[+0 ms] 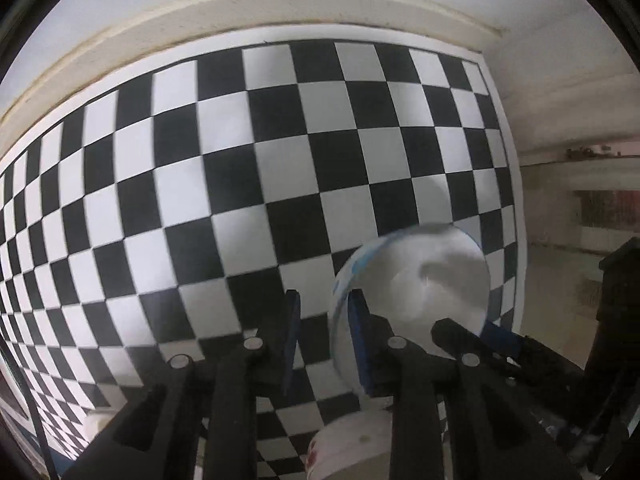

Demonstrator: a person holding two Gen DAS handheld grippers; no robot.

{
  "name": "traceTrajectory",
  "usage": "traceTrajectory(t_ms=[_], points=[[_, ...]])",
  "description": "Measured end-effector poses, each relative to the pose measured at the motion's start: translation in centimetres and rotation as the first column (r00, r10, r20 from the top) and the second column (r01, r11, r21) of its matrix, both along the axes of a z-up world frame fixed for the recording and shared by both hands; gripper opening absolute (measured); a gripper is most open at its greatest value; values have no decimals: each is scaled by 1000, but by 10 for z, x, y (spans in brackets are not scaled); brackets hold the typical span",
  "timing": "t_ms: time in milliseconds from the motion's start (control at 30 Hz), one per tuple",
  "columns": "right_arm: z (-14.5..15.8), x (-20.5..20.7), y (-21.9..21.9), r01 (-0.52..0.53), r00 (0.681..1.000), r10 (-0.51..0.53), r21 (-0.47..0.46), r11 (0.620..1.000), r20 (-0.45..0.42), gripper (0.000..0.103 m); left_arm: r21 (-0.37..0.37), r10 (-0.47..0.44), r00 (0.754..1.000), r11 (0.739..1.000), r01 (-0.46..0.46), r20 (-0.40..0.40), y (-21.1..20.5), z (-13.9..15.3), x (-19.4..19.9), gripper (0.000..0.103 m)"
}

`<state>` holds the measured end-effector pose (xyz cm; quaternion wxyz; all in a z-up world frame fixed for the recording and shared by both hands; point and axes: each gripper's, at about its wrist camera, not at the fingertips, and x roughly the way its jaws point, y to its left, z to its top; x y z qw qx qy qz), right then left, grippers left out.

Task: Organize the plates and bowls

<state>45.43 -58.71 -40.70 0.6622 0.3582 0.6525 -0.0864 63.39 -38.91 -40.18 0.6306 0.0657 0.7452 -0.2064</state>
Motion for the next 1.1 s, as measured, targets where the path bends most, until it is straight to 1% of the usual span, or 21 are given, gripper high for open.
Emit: traceTrajectory(t_ms=[33, 67, 100, 133, 167, 200, 233, 333, 500, 633, 800, 833, 1000, 1033, 1100], points=[[-5, 3, 0, -1, 1000, 1, 8, 1000, -7, 51, 3, -12, 1000, 1000, 12, -7, -3, -4, 0, 22], [-8, 5, 0, -1, 1000, 1, 14, 1000, -14, 49, 5, -24, 1000, 1000, 24, -16, -6, -9, 0, 22], [-12, 8, 0, 1, 1000, 0, 20, 1000, -20, 43, 5, -32, 999, 999, 32, -27, -9, -14, 0, 22], [-15, 9, 0, 1, 1000, 0, 25, 1000, -25, 30, 2, -36, 999, 999, 37, -34, -8, -19, -4, 22], [-17, 7, 1, 3, 1000, -2, 29, 1000, -28, 23, -2, -36, 999, 999, 36, -39, -8, -21, -5, 20], [-20, 7, 0, 10, 999, -9, 22, 1000, -41, 15, -11, -33, 998, 999, 32, -44, -8, -23, -7, 14], [-21, 6, -1, 14, 999, -13, 10, 1000, -44, 13, -10, -34, 999, 999, 34, -42, -8, -23, -8, 14], [-20, 3, 3, 15, 999, -15, -3, 1000, -42, 12, -12, -47, 999, 999, 46, -22, -8, -19, -15, 14], [-5, -2, 8, -4, 1000, 4, -15, 1000, -21, 11, -25, -54, 998, 998, 55, 23, -8, 5, -30, 14], [18, -4, 18, -11, 1000, 11, -14, 1000, 15, 12, -50, -47, 996, 997, 51, 74, 0, 37, -44, 14], [55, -15, 29, -24, 997, 27, -33, 999, 70, 12, -76, -65, 984, 994, 79, 167, 19, 88, -62, 14], [63, -19, 30, -27, 996, 30, -37, 999, 79, 11, -80, -65, 982, 993, 81, 180, 21, 98, -59, 14], [98, -38, 41, -34, 991, 41, -61, 998, 128, 11, -110, -60, 973, 990, 86, 221, 38, 130, -71, 14], [105, -43, 44, -35, 990, 44, -66, 997, 137, 11, -114, -59, 973, 990, 87, 225, 34, 130, -74, 14], [114, -52, 50, -35, 987, 46, -71, 997, 152, 12, -127, -58, 970, 988, 90, 236, 40, 139, -81, 14]])
